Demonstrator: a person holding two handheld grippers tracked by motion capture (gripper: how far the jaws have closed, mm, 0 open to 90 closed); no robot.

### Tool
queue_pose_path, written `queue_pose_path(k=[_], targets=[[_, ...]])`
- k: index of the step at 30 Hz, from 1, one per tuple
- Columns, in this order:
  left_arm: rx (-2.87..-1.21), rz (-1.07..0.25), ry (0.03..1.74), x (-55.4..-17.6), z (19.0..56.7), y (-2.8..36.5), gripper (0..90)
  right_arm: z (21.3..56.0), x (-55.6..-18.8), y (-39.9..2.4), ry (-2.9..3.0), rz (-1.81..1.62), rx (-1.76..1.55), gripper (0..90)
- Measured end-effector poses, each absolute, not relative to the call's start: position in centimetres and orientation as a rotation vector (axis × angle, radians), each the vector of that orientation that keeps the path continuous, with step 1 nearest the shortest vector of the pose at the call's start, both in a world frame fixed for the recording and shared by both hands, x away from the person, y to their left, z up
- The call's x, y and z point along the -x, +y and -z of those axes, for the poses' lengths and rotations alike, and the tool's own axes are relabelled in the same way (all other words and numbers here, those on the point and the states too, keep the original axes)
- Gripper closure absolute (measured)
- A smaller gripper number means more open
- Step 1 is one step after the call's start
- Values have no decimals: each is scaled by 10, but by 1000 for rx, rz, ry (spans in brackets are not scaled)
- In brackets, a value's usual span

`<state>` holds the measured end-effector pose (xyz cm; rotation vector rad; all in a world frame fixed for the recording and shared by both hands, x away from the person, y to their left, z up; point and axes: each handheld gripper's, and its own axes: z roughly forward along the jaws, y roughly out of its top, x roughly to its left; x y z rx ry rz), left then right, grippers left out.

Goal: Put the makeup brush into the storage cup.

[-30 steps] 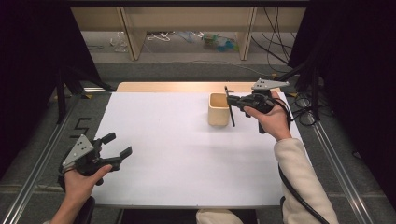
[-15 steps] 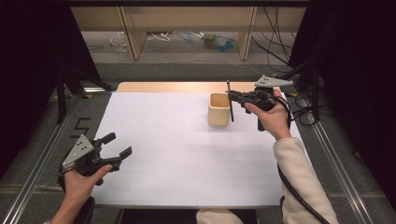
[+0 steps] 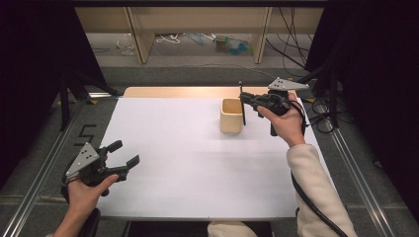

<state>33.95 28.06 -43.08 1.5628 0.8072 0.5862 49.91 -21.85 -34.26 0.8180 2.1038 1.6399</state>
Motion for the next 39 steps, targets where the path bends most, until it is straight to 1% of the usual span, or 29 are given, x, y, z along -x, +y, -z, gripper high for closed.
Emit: queue_pose_path(k=[39], targets=[[-1568,-589,820,-340,432,280,144,336,-509,-207,1963,-1634,-769,844]])
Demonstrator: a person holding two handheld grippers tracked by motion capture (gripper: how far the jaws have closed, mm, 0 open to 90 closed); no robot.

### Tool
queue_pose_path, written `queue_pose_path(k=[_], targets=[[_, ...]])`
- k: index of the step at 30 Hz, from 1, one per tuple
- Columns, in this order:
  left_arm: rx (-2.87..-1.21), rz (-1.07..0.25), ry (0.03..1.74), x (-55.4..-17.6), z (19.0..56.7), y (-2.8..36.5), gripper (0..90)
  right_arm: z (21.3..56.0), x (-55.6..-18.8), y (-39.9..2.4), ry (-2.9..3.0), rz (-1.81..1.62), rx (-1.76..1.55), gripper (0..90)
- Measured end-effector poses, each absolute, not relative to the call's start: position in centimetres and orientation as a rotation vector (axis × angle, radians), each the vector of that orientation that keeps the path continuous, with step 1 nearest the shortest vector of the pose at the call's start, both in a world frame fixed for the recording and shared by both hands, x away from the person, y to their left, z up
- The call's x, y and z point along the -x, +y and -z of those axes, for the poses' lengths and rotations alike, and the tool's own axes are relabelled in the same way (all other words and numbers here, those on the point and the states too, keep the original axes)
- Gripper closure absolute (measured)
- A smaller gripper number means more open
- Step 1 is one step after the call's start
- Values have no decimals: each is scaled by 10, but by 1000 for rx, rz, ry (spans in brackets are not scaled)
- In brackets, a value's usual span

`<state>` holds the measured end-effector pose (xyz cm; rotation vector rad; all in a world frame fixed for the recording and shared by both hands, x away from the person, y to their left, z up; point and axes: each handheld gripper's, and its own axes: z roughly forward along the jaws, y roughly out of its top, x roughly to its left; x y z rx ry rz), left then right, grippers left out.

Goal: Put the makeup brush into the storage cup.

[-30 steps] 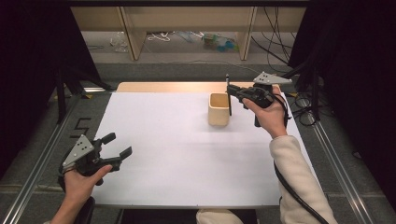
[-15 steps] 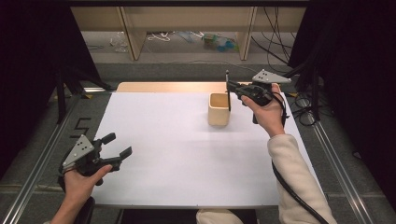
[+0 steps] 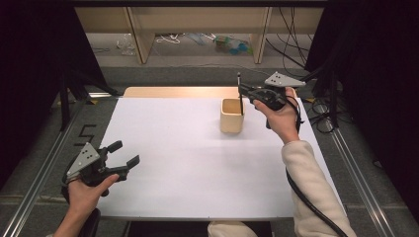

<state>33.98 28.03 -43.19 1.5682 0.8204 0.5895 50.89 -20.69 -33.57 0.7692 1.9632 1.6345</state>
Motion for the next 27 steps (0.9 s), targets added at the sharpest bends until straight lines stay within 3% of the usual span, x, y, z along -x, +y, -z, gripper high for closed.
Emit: queue_pose_path(k=[27], targets=[[-1568,-592,823,-340,432,280,146,334,-516,-206,1915,-1626,-781,843]])
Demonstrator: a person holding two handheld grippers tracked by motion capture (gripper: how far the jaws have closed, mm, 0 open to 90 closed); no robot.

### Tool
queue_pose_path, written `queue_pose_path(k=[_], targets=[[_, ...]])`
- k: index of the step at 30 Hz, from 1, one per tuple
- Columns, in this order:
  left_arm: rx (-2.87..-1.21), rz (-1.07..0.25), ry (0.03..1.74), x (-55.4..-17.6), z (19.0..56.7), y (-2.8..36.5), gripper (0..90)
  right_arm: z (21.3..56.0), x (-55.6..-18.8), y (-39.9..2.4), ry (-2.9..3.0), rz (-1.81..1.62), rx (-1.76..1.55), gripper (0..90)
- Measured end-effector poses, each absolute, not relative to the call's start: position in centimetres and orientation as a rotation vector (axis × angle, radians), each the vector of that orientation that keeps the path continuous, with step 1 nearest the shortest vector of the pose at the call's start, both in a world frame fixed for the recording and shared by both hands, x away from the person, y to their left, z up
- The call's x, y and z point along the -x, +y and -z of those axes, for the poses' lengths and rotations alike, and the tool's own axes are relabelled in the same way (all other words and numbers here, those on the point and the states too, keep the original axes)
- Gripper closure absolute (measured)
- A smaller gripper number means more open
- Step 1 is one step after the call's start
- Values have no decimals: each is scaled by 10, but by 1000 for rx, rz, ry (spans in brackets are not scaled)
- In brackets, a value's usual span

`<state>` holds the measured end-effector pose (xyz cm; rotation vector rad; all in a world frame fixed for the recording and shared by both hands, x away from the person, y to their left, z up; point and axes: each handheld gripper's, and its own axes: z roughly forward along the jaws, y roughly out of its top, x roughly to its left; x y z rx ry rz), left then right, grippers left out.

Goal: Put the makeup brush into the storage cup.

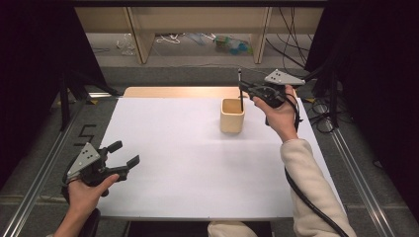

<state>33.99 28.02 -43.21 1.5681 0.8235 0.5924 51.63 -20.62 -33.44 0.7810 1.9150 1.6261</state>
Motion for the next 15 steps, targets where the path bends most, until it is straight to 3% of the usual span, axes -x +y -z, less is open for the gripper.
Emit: queue_pose_path(k=[15], targets=[[-1569,-593,823,-340,432,280,149,336,-521,-203,1902,-1617,-797,843]])
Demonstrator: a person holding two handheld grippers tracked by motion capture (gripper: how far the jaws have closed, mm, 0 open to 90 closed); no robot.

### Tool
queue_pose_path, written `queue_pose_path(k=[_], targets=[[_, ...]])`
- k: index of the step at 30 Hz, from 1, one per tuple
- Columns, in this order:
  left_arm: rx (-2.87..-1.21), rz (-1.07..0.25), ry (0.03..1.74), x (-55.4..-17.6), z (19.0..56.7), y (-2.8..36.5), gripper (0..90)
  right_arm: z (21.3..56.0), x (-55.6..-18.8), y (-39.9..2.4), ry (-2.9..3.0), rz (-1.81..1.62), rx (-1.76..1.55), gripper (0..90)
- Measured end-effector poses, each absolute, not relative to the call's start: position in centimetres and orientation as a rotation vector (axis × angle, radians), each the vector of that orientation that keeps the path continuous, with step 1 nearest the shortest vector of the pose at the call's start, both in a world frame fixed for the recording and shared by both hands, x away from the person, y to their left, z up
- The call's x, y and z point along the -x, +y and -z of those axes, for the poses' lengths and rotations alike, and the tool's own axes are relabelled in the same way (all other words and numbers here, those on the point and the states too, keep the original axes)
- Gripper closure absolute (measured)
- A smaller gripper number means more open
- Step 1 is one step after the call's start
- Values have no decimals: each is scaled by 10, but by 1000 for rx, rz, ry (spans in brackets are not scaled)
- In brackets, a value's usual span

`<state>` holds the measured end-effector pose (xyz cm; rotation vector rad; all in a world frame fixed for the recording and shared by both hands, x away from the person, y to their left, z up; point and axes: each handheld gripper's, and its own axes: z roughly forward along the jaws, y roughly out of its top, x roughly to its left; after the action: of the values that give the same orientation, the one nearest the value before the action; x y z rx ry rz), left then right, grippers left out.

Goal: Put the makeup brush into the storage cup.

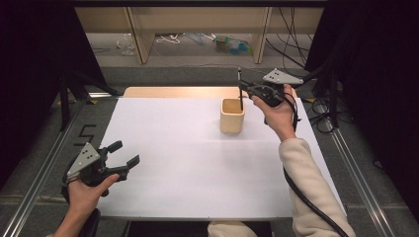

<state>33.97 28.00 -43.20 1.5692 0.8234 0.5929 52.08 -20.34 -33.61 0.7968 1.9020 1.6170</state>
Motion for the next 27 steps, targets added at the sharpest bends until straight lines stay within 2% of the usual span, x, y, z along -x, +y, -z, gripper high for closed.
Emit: queue_pose_path(k=[27], targets=[[-1571,-591,824,-340,432,279,149,337,-531,-196,1881,-1605,-793,843]])
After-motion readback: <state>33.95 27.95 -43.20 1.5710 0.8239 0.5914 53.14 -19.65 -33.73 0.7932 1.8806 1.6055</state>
